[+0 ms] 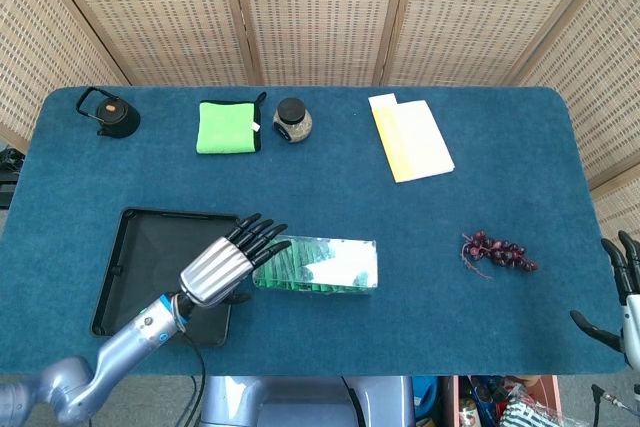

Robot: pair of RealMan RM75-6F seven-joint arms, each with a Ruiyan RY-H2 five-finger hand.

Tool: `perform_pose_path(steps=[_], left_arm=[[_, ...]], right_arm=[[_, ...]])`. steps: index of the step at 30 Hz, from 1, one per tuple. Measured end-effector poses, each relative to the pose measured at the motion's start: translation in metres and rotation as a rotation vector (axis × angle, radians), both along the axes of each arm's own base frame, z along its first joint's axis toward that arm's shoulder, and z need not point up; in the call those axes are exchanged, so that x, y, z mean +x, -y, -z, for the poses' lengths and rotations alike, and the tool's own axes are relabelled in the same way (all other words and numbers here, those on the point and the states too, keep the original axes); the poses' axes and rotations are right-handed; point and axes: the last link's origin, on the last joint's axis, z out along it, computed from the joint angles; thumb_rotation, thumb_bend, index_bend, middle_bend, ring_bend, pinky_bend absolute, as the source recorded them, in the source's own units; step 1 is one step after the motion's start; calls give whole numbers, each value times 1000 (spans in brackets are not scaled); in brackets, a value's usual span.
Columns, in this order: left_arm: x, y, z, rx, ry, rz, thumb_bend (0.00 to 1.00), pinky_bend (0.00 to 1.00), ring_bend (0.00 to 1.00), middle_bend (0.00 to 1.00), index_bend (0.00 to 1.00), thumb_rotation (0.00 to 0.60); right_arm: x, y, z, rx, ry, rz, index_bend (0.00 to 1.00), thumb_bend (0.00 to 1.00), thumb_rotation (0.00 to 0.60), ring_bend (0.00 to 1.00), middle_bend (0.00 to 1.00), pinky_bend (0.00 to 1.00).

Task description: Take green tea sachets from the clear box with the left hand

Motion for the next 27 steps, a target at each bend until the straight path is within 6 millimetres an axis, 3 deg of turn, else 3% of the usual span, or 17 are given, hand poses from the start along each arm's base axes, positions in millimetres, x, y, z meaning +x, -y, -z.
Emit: perform_pose_path(steps=[3, 13, 27], left_arm=[[6, -5, 8, -18, -3, -4, 199, 45, 72, 44, 142, 600], [15, -14, 32, -58, -19, -12, 202, 59, 96, 68, 182, 600], [21, -26, 50, -75, -18, -28, 219, 79, 120, 94, 209, 600]], right_arm=[[-2, 2, 0, 3, 2, 7, 0, 0, 600, 0, 0, 0], [-4, 6, 1, 7, 2, 23, 0, 0, 600, 0, 0, 0], [-7, 12, 3, 14, -2, 45, 0, 0, 600, 0, 0, 0]])
